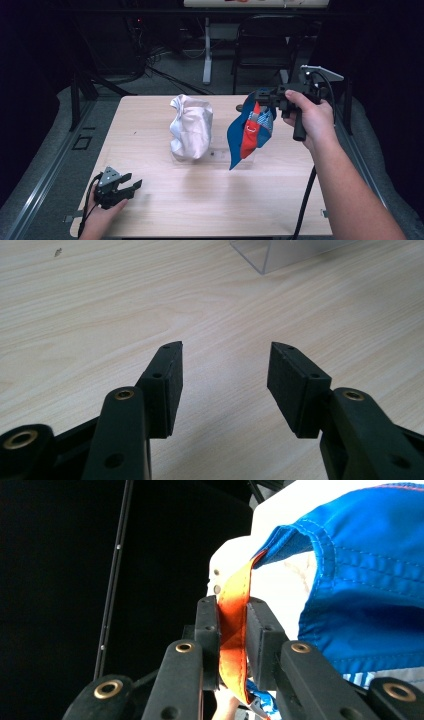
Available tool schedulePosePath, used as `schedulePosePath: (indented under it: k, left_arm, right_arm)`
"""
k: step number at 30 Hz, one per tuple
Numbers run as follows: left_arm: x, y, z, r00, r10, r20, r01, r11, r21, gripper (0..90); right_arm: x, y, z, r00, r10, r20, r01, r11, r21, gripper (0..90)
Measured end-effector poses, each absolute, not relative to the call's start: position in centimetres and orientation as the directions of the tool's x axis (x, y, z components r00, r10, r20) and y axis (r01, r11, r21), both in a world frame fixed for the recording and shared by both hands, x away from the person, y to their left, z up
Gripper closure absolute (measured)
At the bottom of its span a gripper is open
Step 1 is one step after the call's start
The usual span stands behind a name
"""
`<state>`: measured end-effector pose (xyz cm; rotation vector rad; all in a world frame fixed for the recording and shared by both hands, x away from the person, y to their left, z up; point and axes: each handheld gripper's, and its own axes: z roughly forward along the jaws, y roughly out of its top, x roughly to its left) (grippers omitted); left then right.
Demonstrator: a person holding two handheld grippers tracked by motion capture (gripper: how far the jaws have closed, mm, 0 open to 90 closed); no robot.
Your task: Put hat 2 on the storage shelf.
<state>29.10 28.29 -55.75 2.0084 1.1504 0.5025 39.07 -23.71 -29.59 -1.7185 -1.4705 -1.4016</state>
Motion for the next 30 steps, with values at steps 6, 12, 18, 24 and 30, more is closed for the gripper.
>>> schedulePosePath:
  k: [6, 12, 18, 24, 30]
  left_arm:
    - [29.1, 28.3, -55.7, 0.522, 0.852, -0.035, 0.561, -0.312, 0.767, 48.9]
    - [29.1, 28.4, -55.7, 0.523, 0.852, -0.035, 0.560, -0.312, 0.767, 48.9]
    - [29.2, 28.4, -55.8, 0.519, 0.854, -0.034, 0.558, -0.308, 0.771, 48.9]
    - [29.1, 28.3, -55.7, 0.522, 0.853, -0.031, 0.564, -0.318, 0.762, 48.9]
    - [29.2, 28.3, -55.8, 0.522, 0.852, -0.034, 0.562, -0.314, 0.765, 48.9]
  right_arm:
    - [40.2, -23.5, -29.3, -0.090, 0.440, 0.893, 0.914, -0.320, 0.250, 77.9]
    - [41.1, -23.6, -29.2, -0.084, 0.455, 0.886, 0.912, -0.324, 0.253, 77.9]
    - [41.7, -24.0, -29.2, -0.070, 0.467, 0.882, 0.906, -0.340, 0.252, 77.9]
    - [42.3, -24.6, -29.7, -0.050, 0.489, 0.871, 0.896, -0.364, 0.255, 77.9]
    - [43.0, -24.6, -30.5, -0.031, 0.493, 0.869, 0.890, -0.383, 0.249, 77.9]
